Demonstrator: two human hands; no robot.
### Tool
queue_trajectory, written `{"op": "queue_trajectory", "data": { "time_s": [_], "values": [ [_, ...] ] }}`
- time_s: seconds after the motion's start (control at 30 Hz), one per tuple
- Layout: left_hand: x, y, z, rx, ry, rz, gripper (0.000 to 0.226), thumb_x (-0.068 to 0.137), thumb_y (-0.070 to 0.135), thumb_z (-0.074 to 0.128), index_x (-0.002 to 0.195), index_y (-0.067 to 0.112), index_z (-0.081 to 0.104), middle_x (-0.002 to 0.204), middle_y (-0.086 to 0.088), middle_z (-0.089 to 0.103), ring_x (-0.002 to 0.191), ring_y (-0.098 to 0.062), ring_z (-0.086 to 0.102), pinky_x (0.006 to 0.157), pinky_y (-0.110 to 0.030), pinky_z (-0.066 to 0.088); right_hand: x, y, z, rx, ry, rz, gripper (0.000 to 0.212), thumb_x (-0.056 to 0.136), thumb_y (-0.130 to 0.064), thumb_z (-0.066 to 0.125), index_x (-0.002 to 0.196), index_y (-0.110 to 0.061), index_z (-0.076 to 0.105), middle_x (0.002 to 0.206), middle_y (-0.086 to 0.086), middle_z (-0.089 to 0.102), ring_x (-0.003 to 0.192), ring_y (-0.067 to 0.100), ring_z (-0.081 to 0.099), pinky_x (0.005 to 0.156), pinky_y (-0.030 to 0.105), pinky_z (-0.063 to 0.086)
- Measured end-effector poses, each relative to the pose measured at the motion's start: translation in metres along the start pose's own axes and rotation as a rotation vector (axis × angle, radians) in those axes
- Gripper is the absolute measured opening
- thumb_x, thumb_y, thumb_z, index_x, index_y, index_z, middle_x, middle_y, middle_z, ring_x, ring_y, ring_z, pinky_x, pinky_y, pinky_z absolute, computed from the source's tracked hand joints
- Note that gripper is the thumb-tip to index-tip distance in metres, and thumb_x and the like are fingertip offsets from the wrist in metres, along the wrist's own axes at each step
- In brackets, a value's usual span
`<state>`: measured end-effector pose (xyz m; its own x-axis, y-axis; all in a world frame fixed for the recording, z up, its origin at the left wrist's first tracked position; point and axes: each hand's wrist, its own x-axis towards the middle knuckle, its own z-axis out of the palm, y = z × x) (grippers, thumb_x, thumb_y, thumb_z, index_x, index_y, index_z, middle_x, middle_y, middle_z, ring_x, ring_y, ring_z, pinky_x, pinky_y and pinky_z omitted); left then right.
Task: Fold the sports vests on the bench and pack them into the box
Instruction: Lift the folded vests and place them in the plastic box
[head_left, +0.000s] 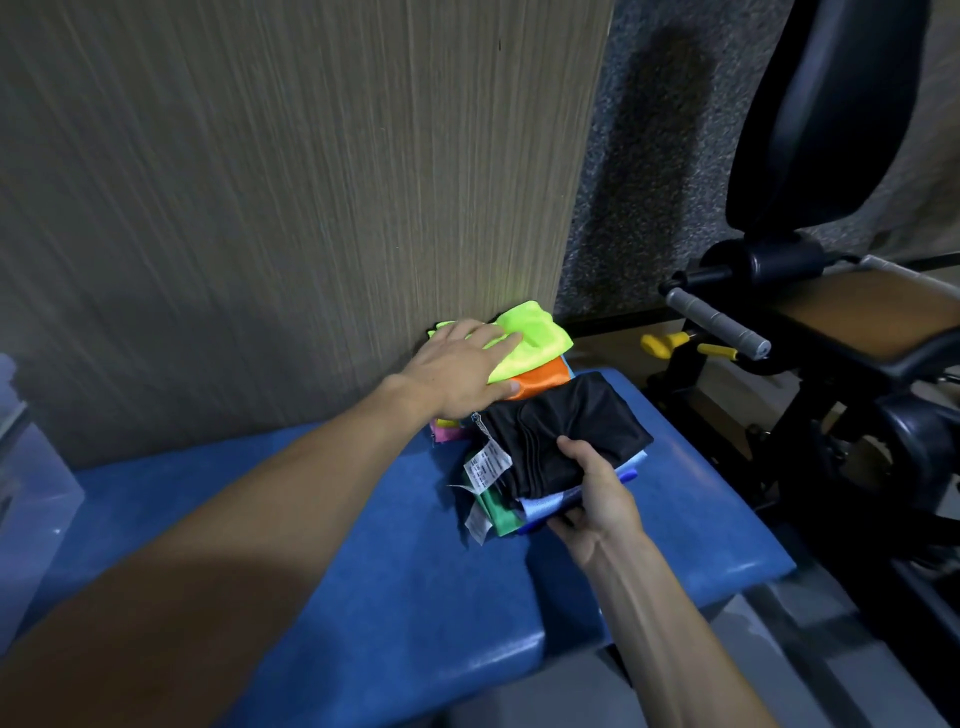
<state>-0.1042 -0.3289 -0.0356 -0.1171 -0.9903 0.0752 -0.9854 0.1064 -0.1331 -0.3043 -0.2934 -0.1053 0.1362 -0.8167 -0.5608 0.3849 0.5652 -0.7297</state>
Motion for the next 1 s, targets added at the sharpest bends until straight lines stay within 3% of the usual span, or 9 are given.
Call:
{"op": "queue_trajectory", "data": {
  "time_s": [0.1,0.27,0.43,0.7,0.83,1.0],
  "values": [
    [-0.003,0.0,0.001,0.081,0.05,0.049,0.083,0.099,0.066,0.04,0.163,0.024,0.009,0.168,-0.003,0.017,0.152,-0.028,0.014,0.125,-0.044,0.011,-0.001,-0.001,0.001,0.008,-0.004,-0.005,0.044,0.076,-0.021,0.08,0.115,-0.005,0.07,0.099,0.013,0.078,0.073,0.026,0.073,0.066,0.035,0.061],
    [-0.009,0.0,-0.001,0.181,0.075,0.058,0.089,0.096,0.054,0.055,0.163,0.02,0.006,0.168,-0.004,0.014,0.153,-0.03,0.014,0.126,-0.045,0.009,0.003,-0.003,-0.001,0.007,0.002,-0.013,0.042,0.075,-0.022,0.079,0.113,-0.006,0.071,0.097,0.012,0.078,0.075,0.027,0.074,0.071,0.041,0.062],
    [-0.014,0.01,0.011,0.363,0.046,0.092,0.122,0.076,0.043,0.076,0.161,0.016,-0.007,0.169,-0.012,0.006,0.154,-0.038,0.011,0.125,-0.051,0.012,0.002,-0.005,-0.001,0.02,0.005,-0.016,0.036,0.075,-0.022,0.078,0.107,-0.007,0.071,0.095,0.011,0.079,0.075,0.026,0.073,0.073,0.04,0.062],
    [0.0,0.002,0.01,0.392,0.112,0.034,0.097,0.095,0.054,0.058,0.162,0.02,-0.003,0.168,-0.005,0.016,0.152,-0.034,0.02,0.124,-0.051,0.015,0.0,-0.007,-0.001,0.012,0.0,-0.018,0.03,0.076,-0.021,0.078,0.103,-0.009,0.072,0.095,0.011,0.079,0.077,0.027,0.073,0.08,0.045,0.062],
    [-0.001,0.007,0.013,0.367,0.056,0.027,0.096,0.097,0.048,0.058,0.162,0.018,-0.006,0.169,-0.006,0.01,0.153,-0.034,0.015,0.125,-0.051,0.01,-0.001,-0.007,-0.001,0.041,-0.015,-0.019,0.032,0.077,-0.022,0.077,0.105,-0.008,0.072,0.094,0.009,0.079,0.084,0.027,0.074,0.079,0.042,0.062],
    [-0.007,-0.002,0.002,0.299,0.05,0.124,0.095,0.091,0.04,0.062,0.163,0.023,0.001,0.17,-0.005,0.01,0.155,-0.03,0.011,0.126,-0.048,0.006,-0.002,-0.011,0.007,0.116,-0.103,-0.003,0.037,0.083,-0.025,0.073,0.117,-0.008,0.072,0.105,0.009,0.078,0.1,0.028,0.073,0.094,0.045,0.057]
  ]
}}
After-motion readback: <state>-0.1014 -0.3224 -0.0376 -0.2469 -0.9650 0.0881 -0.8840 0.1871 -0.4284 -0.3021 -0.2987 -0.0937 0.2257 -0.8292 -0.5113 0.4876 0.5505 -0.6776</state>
